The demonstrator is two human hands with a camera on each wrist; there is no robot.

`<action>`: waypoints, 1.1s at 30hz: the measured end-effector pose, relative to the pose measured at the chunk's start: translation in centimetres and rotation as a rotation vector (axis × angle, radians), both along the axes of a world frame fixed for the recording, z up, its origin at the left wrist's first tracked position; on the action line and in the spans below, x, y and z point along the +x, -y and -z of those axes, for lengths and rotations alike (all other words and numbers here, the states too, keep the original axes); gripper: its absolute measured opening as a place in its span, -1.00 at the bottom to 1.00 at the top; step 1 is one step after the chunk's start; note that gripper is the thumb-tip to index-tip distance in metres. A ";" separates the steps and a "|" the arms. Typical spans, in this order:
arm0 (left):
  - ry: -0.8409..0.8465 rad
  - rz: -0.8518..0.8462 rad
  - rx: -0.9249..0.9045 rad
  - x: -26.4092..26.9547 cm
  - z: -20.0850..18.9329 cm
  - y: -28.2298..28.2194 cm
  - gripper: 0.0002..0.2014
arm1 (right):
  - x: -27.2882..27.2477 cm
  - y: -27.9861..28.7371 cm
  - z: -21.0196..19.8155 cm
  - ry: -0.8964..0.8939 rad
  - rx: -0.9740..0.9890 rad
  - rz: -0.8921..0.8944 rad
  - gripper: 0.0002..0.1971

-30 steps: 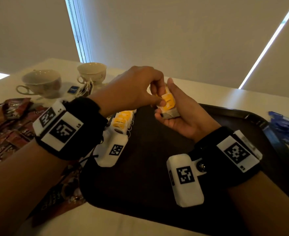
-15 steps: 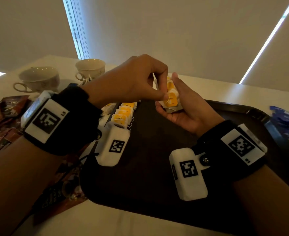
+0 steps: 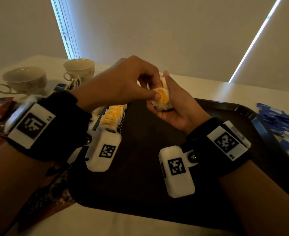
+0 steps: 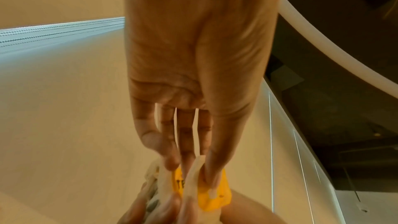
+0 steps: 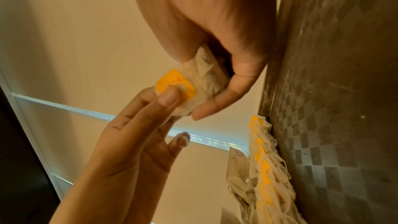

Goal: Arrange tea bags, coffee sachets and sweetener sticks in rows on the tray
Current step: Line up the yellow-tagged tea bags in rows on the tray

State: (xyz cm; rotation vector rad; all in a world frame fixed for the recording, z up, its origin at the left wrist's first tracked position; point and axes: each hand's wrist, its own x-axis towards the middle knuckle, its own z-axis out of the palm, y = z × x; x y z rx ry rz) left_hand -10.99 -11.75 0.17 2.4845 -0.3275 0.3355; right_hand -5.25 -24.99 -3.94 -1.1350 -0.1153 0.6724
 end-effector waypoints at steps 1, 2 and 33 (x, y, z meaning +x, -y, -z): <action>-0.010 0.018 -0.014 -0.2 -0.3 0.0 -0.87 | 0.0 0.1 -0.1 -0.013 0.012 0.009 -0.61; -0.027 0.031 -0.039 -0.4 -0.6 0.0 -0.87 | 0.0 0.1 -0.1 -0.023 0.020 0.020 -0.62; -0.548 -0.008 0.534 -5.5 2.5 -5.1 -0.91 | 0.3 0.9 -0.8 -0.128 0.041 0.054 -0.62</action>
